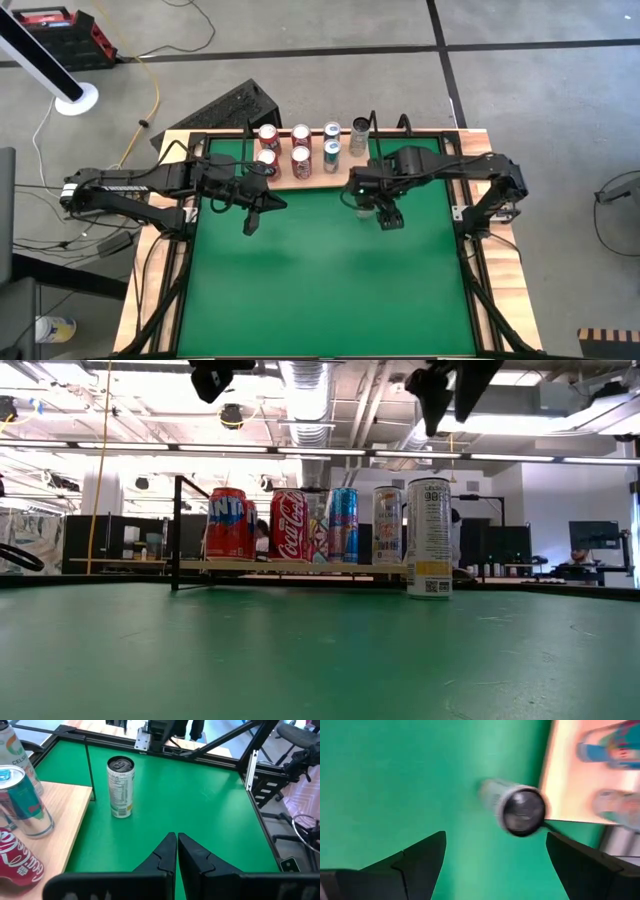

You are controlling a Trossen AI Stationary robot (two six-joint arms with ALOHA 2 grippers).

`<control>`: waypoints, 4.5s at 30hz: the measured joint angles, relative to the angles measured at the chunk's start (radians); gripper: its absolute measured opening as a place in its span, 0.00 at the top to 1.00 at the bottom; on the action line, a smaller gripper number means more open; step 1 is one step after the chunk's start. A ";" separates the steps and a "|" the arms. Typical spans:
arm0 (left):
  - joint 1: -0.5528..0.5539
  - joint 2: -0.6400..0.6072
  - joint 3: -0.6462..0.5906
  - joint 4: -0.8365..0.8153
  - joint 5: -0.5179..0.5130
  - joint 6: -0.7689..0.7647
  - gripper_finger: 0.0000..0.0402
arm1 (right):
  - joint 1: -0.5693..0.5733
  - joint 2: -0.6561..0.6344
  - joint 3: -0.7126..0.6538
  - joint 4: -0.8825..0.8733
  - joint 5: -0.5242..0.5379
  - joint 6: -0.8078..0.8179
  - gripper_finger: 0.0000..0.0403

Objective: Place canned beverage on shelf
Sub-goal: Put the white and yellow soda can, aligned with the other blue soda can on the shelf

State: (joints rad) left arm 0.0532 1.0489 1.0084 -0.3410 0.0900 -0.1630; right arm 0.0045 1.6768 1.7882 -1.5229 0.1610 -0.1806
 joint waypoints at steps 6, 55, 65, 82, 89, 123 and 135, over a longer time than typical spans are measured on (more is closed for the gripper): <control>0.000 0.000 0.000 -0.001 -0.001 -0.014 1.00 | -0.028 0.042 -0.001 0.033 0.068 -0.302 0.09; 0.000 0.000 0.000 -0.036 0.000 -0.015 1.00 | -0.218 0.079 -0.179 0.181 -0.187 -0.482 0.09; 0.000 0.000 0.000 -0.036 0.002 -0.014 1.00 | -0.217 0.080 -0.200 0.245 -0.184 -0.386 0.18; 0.000 0.000 0.000 -0.036 0.006 0.039 1.00 | -0.216 0.078 -0.199 0.134 -0.159 0.382 0.31; 0.000 0.000 0.000 -0.036 0.012 0.080 1.00 | -0.214 0.078 -0.200 0.202 -0.163 0.747 0.31; 0.000 0.000 0.000 -0.097 0.066 0.137 1.00 | -0.216 0.077 -0.173 0.325 -0.138 1.107 0.10; 0.000 0.000 0.000 -0.097 0.062 0.124 1.00 | -0.223 0.075 0.011 0.299 -0.205 0.765 0.10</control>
State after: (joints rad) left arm 0.0528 1.0485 1.0084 -0.4378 0.1520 -0.0387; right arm -0.2188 1.7515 1.7995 -1.2241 -0.0444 0.5846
